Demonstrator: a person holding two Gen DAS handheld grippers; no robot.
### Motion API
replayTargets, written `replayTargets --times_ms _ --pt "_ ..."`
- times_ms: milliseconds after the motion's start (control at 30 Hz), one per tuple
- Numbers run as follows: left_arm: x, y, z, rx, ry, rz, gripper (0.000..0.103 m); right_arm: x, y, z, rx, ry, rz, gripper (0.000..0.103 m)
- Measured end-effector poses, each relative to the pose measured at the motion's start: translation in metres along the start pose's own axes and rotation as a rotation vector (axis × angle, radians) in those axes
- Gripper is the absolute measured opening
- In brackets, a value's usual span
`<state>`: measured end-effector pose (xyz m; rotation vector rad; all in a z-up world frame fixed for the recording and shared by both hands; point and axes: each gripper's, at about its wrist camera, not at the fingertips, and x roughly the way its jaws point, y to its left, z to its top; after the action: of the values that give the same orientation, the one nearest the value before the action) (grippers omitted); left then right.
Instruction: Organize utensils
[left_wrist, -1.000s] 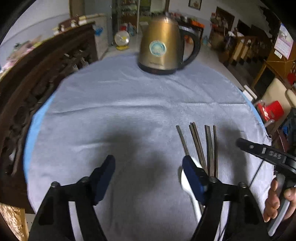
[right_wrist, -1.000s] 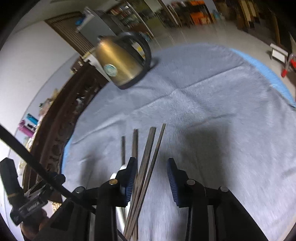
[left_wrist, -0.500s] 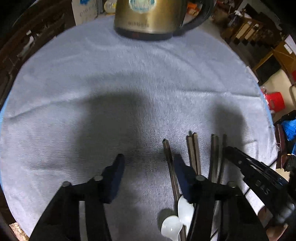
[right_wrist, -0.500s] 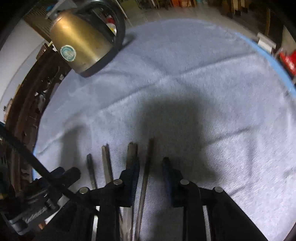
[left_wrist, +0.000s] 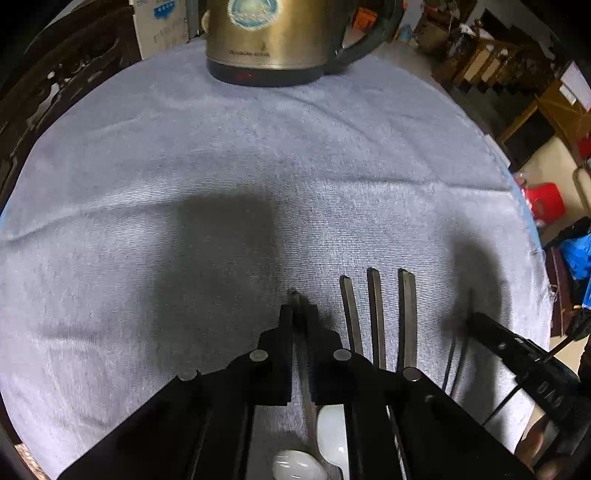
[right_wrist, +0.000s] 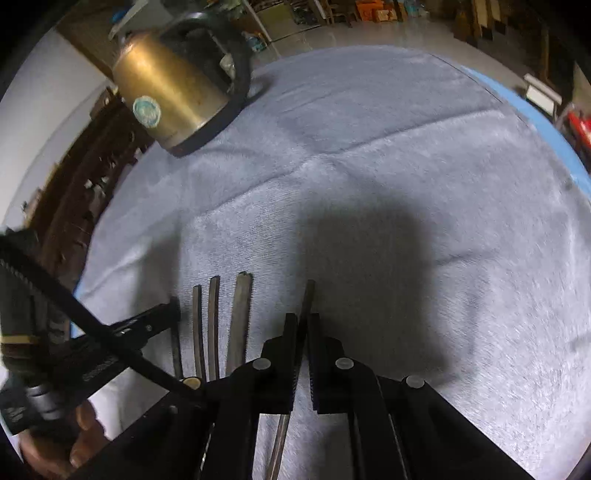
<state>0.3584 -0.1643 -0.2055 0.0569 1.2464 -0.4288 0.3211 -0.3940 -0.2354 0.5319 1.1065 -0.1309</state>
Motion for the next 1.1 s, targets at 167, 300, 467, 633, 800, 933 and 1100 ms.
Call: replayTargets --times_ms 167,300,467,633,800,933,1100 --pt "-0.042 0.009 -0.008 -0.007 -0.092 -0.051 0.006 -0.022 -0.021 -0.001 0.051 -0.048 0.081 0.006" --pt "-0.096 0.01 -0.021 0.001 -0.189 -0.074 0.006 -0.058 -0.019 -0.011 0.036 -0.115 0.132 0.005" --pt "-0.162 -0.001 -0.047 0.041 -0.36 -0.086 0.006 -0.117 -0.003 -0.036 -0.025 -0.238 0.205 0.005" --pt "-0.207 -0.001 -0.091 0.054 -0.5 -0.082 0.005 -0.167 0.021 -0.074 -0.112 -0.361 0.208 0.002" --pt "-0.224 0.003 -0.122 0.034 -0.552 -0.071 0.005 -0.193 0.044 -0.109 -0.213 -0.404 0.141 0.002" --pt "-0.237 0.008 -0.139 0.031 -0.591 -0.067 0.005 -0.171 0.026 -0.1 -0.132 -0.297 0.1 0.029" --pt "-0.236 0.015 -0.148 0.026 -0.608 -0.081 0.005 -0.107 -0.004 -0.056 0.016 -0.165 0.018 0.04"
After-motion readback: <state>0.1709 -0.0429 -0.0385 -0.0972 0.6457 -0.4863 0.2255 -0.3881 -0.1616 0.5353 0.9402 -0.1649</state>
